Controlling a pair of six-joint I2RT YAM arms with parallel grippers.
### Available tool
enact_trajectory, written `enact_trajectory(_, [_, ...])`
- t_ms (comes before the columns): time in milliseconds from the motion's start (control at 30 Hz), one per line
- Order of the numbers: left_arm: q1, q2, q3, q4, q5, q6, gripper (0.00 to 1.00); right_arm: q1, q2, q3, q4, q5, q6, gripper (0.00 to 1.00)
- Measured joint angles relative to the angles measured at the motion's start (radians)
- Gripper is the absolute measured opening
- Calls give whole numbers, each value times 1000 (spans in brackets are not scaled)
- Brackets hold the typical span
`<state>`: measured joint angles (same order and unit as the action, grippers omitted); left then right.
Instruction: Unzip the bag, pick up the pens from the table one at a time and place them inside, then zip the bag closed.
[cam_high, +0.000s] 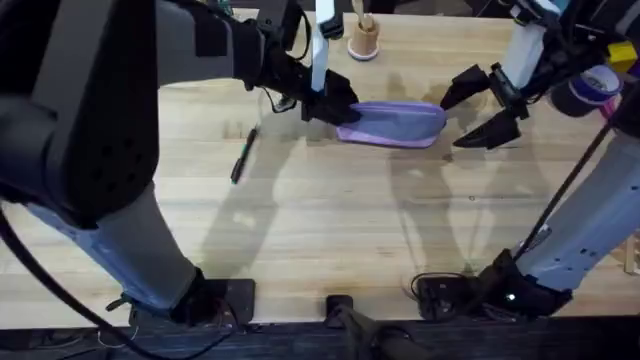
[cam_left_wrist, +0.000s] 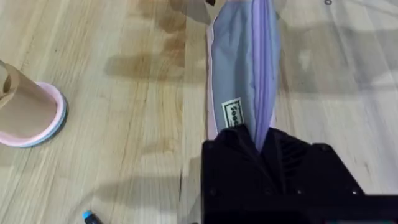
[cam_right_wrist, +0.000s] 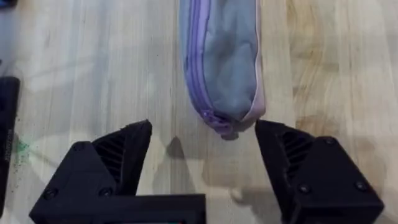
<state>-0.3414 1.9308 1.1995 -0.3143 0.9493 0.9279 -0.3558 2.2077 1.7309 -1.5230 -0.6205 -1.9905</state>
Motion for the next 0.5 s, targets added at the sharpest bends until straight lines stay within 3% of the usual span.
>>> enact_trajectory(333, [0,0,0,0,0,0,42,19,6,0,36,0,0,981])
enact_trajectory(500, [0,0,0,0,0,0,42,36,6,0,40,0,0,794])
